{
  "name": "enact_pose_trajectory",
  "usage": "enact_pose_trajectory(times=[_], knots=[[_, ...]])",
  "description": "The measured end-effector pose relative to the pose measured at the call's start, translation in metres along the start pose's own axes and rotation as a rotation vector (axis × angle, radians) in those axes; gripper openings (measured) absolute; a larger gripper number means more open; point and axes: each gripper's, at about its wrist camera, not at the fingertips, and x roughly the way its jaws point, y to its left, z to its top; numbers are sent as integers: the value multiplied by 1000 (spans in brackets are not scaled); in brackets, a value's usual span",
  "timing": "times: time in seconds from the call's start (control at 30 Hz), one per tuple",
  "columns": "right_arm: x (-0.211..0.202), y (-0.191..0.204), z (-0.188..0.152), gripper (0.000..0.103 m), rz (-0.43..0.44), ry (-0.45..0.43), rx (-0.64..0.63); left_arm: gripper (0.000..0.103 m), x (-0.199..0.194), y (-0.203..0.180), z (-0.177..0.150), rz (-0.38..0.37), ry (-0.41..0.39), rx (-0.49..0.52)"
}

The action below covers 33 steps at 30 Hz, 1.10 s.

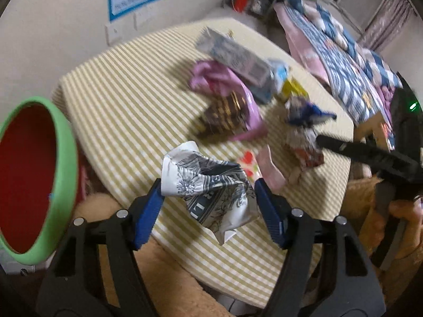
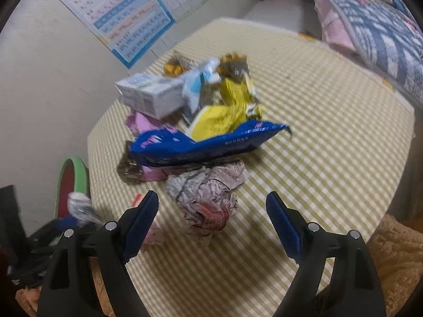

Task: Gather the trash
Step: 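Grasp the white printed paper with the left tool while the right tool grasps crumpled paper, then move the left tool over the bin and release the white paper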

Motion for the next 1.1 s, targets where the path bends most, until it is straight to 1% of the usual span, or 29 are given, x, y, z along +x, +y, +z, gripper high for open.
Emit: enact_pose_trajectory(times=[0.03,0.1,0.13,0.17,0.2,0.27,0.37,0.53,0.67,0.77,0.93,1.1], knots=[[6,1,0,81,0,15,-2,67,-3,3,1,2,-8,-6],[15,4,0,77,-2,45,-18,67,-7,9,3,6,-21,-19],[19,6,-1,64,-4,59,-28,67,-7,11,3,6,-24,-23],[21,7,-2,48,-2,67,-32,67,-9,14,3,6,-29,-31],[23,9,-3,43,6,75,-38,67,-7,12,3,6,-32,-34],[21,14,-5,39,16,66,-57,67,-10,15,3,9,-46,-40],[13,28,-8,37,15,29,-132,67,-14,16,2,16,-63,-46],[0,43,-14,37,73,-9,-158,67,-24,23,3,33,-107,-58],[-14,56,-14,37,114,-44,-175,67,-40,33,5,83,-167,-66],[-25,74,-14,37,147,-76,-201,67,-51,43,8,115,-201,-80],[-38,106,-13,38,170,-120,-263,67,-69,61,10,163,-256,-112],[-44,131,-11,38,194,-141,-293,68,-83,76,10,196,-293,-137]])
